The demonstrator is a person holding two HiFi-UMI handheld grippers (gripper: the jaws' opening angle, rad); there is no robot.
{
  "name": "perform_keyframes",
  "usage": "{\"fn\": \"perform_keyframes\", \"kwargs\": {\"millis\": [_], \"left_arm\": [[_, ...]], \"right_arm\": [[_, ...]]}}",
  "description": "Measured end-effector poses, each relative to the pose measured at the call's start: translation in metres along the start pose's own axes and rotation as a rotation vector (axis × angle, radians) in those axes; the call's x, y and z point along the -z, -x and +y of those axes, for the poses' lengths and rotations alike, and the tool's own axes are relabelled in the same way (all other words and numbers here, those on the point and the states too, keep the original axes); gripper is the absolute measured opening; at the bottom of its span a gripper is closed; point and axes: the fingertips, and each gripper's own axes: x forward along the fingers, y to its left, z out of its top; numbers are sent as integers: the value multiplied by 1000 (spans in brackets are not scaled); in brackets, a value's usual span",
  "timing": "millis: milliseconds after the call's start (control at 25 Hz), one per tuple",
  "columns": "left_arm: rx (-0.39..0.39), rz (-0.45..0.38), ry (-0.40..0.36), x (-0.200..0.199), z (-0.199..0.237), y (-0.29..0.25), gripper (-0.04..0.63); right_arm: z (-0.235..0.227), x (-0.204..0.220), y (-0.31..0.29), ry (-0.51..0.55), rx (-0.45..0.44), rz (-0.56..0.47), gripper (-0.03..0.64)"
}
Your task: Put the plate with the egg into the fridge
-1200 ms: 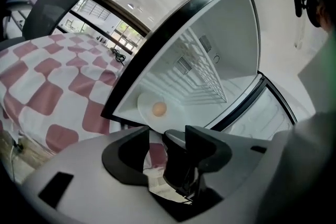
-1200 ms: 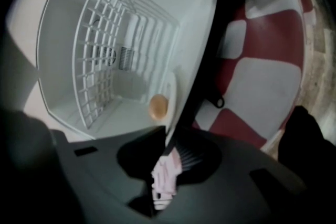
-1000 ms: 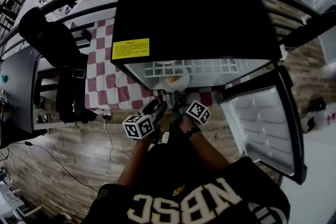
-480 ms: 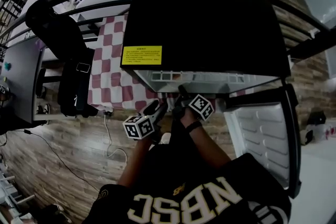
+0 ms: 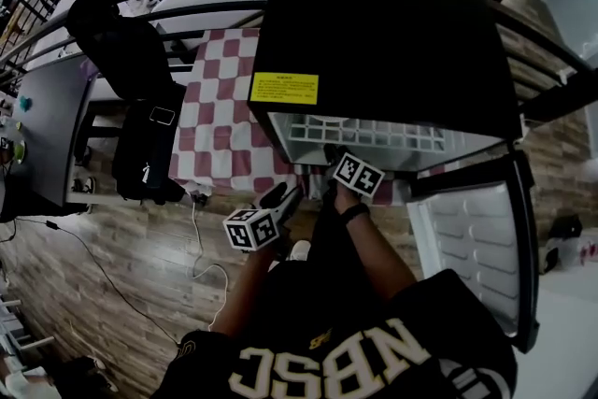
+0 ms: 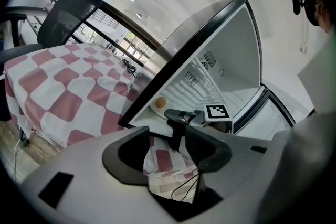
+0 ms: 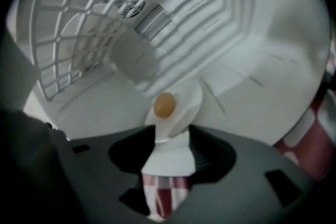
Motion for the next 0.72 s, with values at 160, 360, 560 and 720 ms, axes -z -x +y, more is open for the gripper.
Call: {"fn": "perform_keyframes", "kwargs": {"millis": [160,360,560,720], "left_arm": [[13,-8,-48,-1,-6,21,230],[50,-60,-279,-14,-34,50,232],[160,-145,-525,-42,-102,73,228],[169,-246,-667,-57,-154,102,92]], "right_arm": [[3,-2,23,229,51,-29,239],[27,7,97,357,29,-152,238],[78,1,199,482,-17,-342,142],[128,-8,270,557,-59,-488,56]]}}
